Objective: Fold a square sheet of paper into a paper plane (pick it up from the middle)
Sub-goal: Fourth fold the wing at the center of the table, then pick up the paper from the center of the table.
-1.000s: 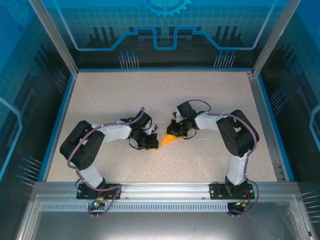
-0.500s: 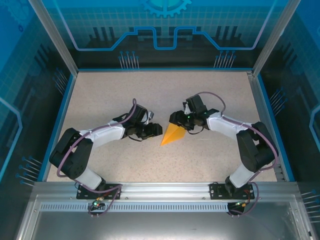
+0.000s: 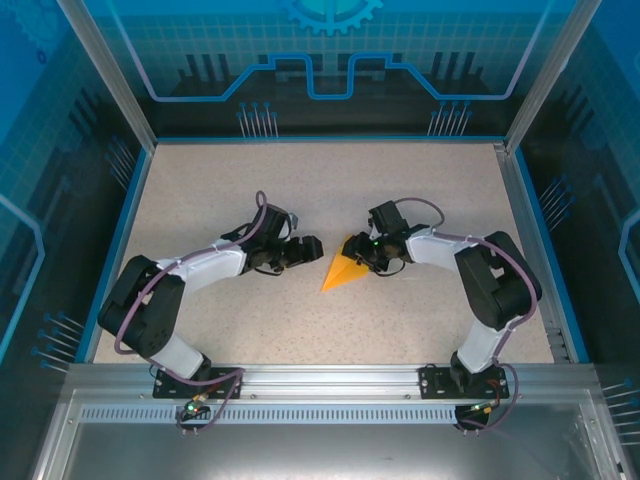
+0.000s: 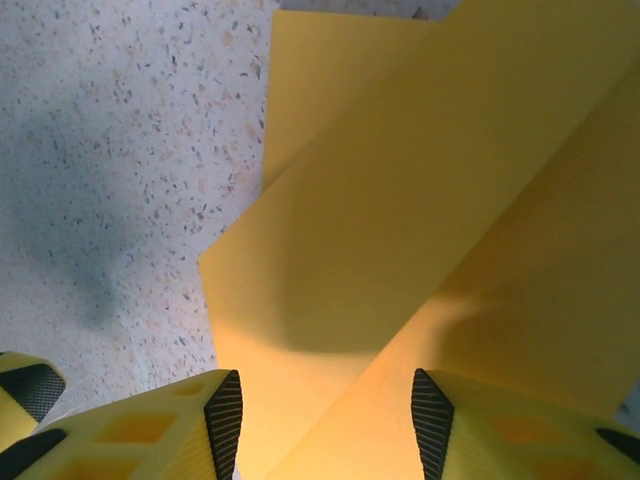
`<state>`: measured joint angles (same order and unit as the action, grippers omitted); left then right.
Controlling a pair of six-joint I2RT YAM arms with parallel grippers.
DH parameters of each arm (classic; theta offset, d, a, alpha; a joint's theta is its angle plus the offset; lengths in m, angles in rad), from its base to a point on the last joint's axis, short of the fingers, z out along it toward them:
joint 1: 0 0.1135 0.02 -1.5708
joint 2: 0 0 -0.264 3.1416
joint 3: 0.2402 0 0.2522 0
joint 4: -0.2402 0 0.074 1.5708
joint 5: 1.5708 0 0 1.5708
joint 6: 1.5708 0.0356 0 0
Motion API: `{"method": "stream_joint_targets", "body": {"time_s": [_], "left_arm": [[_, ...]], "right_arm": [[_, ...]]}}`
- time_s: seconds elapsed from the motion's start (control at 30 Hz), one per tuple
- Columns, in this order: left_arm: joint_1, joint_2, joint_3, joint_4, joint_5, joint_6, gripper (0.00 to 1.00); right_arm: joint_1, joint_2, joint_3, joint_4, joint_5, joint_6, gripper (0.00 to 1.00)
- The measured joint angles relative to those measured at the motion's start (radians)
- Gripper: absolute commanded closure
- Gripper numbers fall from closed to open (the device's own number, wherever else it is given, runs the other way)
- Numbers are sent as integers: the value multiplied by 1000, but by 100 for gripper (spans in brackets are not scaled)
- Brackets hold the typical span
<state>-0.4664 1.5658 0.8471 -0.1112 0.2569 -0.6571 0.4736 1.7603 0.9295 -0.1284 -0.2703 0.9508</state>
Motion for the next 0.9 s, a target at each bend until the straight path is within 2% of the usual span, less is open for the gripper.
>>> {"method": "stream_joint_targets", "body": {"time_s": [0.13, 0.4, 0.57, 0.8, 0.9], "left_arm": [[12, 0, 0, 7, -3, -1, 10], [34, -6, -9, 30, -1, -23, 7], [43, -6, -15, 40, 6, -29, 2], [66, -9, -40, 67, 46, -59, 2], [76, -9, -47, 74, 73, -77, 2]], "right_arm": [[4, 21, 2, 17, -6, 11, 52], [13, 34, 2, 82, -32, 44, 59], [19, 37, 2, 134, -51, 71, 72], [20, 46, -2, 209, -60, 115, 90], [21, 46, -5, 227, -63, 122, 93]]}}
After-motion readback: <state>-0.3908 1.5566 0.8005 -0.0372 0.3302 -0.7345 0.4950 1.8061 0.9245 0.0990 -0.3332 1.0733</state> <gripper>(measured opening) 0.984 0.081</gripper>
